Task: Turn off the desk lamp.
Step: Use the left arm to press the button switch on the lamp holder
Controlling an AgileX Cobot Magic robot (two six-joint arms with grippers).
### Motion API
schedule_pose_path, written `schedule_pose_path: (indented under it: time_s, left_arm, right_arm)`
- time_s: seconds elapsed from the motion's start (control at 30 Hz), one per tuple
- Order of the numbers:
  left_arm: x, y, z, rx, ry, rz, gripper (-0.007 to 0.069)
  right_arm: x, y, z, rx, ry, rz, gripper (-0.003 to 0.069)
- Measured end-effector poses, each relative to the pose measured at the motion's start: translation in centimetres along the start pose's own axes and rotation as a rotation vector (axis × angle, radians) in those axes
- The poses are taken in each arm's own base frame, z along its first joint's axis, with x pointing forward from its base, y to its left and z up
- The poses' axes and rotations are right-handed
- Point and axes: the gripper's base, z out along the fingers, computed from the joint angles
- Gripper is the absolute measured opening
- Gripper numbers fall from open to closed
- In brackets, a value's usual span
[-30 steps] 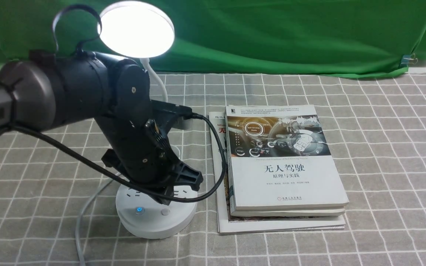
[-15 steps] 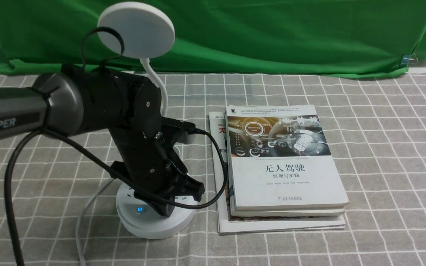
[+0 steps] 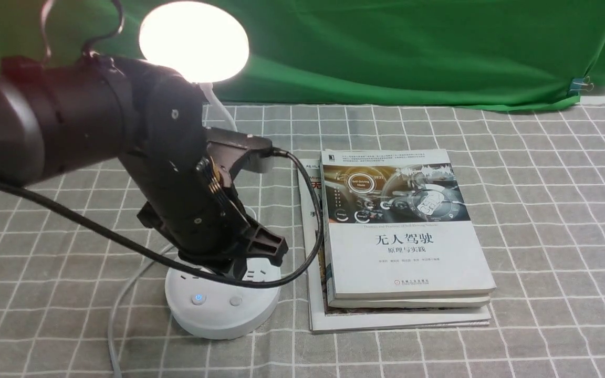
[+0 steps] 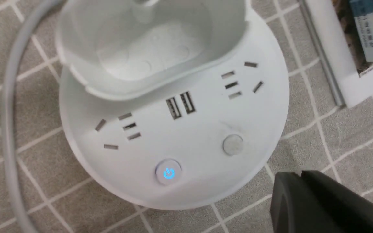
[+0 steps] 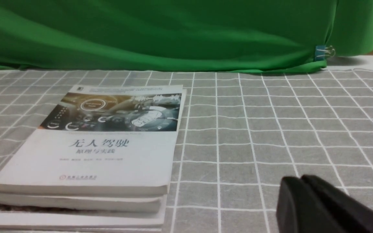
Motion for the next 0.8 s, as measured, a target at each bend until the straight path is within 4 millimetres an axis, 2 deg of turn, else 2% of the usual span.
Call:
schedule_pose_path:
  time_s: [0.17,0.4,0.53,0.8]
  left_arm:
    - [-0.4,0.2,1.1,-0.003,0.005,-0.004,0.0019]
    - [-0.9,0.6,4.5,-0.007,0.057,-0.019,0.0019]
    - [-0.8,0.8,5.7,-0.007,0.095,-0.024,0.0019]
    - [-0.9,0.8,6.1,-0.006,0.117,-0.026,0.0019]
  right_arm:
    - [0.0,0.0,0.0,0.000,-0.001,0.000,0.0036]
    - [0.0,0.0,0.0,0.000,0.000,0.000,0.0036]
    - [0.0,0.0,0.0,0.000,0.000,0.000,0.0036]
    - [0.0,0.0,0.0,0.000,0.000,0.000,0.0036]
